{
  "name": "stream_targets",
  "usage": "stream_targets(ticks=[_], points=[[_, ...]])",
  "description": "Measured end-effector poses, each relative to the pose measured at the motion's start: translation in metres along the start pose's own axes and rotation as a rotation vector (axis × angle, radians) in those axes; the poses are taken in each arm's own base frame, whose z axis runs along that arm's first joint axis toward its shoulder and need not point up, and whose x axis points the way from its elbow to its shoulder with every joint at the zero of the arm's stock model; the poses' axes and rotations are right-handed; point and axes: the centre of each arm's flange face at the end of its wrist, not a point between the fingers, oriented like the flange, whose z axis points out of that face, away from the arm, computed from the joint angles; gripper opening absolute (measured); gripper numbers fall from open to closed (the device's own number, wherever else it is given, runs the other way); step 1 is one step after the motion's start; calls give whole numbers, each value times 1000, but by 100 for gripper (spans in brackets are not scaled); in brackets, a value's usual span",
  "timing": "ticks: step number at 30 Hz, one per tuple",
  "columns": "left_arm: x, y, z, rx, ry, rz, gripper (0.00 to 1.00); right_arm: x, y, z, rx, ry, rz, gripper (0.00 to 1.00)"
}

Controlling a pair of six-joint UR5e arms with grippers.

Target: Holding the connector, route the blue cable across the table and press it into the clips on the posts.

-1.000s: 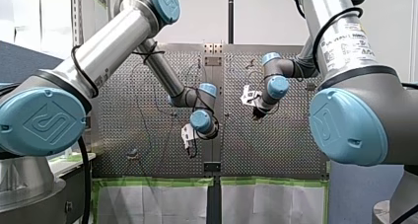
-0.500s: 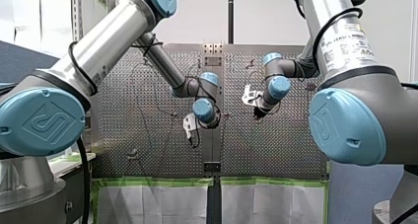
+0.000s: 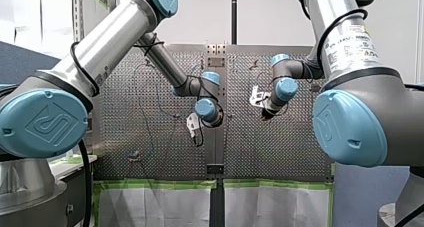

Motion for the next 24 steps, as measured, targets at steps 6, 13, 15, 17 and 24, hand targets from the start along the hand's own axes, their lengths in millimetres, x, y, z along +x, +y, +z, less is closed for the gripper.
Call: stream_targets(ticks=[6, 13, 15, 17, 24], points=[[-8, -2, 10, 47, -33, -12, 0, 3, 9, 2, -15, 6, 6, 0], [-3, 9, 22, 68, -16, -12, 0, 2, 20, 7, -36, 4, 11, 0], [1, 14, 26, 69, -10, -12, 0, 0, 22, 9, -40, 0, 11, 0], [1, 18, 32, 73, -11, -13, 0, -1, 24, 11, -42, -2, 9, 0], [-9, 22, 42, 77, -19, -10, 0, 5, 28, 16, -47, 12, 8, 0]])
